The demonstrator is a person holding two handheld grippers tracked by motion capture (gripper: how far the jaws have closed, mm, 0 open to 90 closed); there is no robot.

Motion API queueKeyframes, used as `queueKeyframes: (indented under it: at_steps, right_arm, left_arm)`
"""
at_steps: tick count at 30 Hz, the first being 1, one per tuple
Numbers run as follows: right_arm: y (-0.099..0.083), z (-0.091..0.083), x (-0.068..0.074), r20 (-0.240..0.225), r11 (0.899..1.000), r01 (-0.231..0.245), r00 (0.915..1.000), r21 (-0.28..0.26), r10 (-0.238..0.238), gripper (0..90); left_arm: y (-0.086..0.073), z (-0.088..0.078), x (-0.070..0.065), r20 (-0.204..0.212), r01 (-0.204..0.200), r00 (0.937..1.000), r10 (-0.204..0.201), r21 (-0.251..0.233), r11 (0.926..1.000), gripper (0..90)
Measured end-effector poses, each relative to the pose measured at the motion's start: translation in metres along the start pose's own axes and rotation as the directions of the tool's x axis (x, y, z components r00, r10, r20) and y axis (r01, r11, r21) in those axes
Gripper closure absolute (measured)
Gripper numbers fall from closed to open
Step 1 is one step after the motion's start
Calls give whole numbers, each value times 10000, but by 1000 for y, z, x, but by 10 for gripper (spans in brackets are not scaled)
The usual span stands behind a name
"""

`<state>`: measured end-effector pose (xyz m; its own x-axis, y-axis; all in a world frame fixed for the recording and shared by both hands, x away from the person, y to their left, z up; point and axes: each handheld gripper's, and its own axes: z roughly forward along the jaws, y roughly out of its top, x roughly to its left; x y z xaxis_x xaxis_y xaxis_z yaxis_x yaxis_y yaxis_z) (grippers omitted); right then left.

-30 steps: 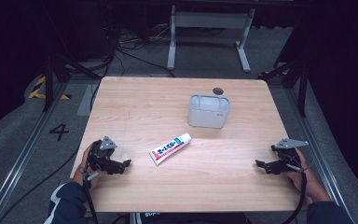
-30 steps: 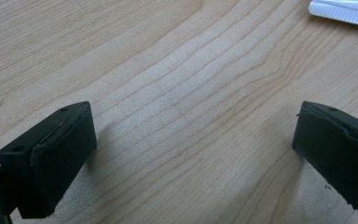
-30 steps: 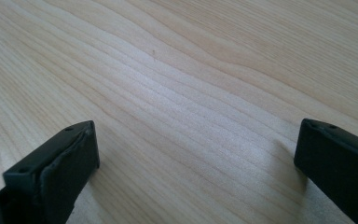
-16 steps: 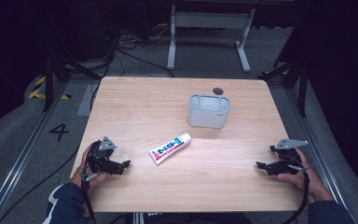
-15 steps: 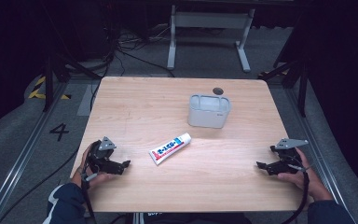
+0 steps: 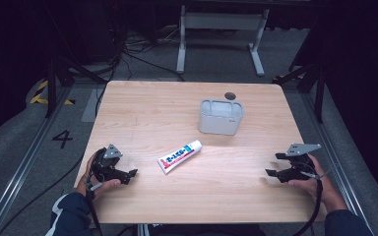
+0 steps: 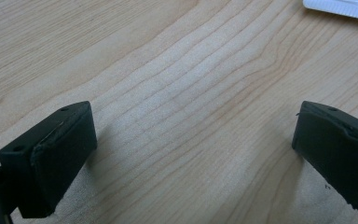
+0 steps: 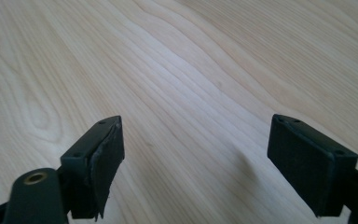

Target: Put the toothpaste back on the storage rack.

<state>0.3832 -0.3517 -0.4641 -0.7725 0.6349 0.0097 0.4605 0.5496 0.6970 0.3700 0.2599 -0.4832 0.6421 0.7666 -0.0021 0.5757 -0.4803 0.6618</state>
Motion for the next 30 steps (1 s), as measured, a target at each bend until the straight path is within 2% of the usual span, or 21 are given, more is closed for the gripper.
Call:
queueKeyframes:
  at_steps: [3,5,9,13,14,18,19,21,25,26,27,29,30]
  right_arm:
    - [8,5,6,-269,9993,324,9991,-188,-329,223]
    - [15,8,11,-328,9973,710,9969,-168,-715,241]
    - [31,11,21,-583,9902,1350,9889,-365,-1369,255]
    - [41,11,26,-784,9863,1538,9843,-590,-1581,257]
    - [47,12,28,-1085,9845,1565,9804,-792,-1646,255]
    - [58,15,33,-1216,9792,1883,9729,-760,-1965,252]
    - [61,15,34,-1245,9786,1892,9722,-803,-1982,254]
    - [67,18,36,-1274,9746,2064,9680,-867,-2163,258]
    - [80,25,43,-1478,9681,2309,9586,-976,-2436,282]
    - [80,25,43,-1478,9681,2309,9586,-976,-2436,282]
    - [89,31,47,-1633,9648,2428,9526,-1012,-2568,293]
    - [92,33,48,-1660,9633,2488,9505,-1004,-2628,293]
    - [97,37,51,-1718,9602,2589,9463,-1051,-2739,293]
  left_arm:
    - [-1,-1,0,-23,1,10000,-1,-10,10000,2]
    - [-1,-1,0,-36,1,10000,-1,19,10000,2]
    - [-1,-1,-1,-32,-1,10000,1,8,10000,2]
    - [-2,-2,0,-77,-49,10000,49,-44,10000,2]
    - [-2,-2,-1,-66,-11,10000,11,-56,10000,2]
    - [-4,-3,-3,-15,163,9999,-163,15,9999,2]
    - [-4,-4,-2,-91,16,10000,-16,24,10000,2]
    - [-5,-5,-2,-97,-12,10000,12,7,10000,3]
    - [-7,-6,-5,-117,206,9997,-206,12,9998,2]
    - [-7,-6,-5,-117,206,9997,-206,12,9998,2]
    - [-8,-6,-5,-133,261,9996,-261,-8,9997,2]
    - [-8,-7,-4,-219,82,9997,-82,-15,10000,2]
    - [-8,-7,-4,-213,147,9997,-148,-35,9999,2]
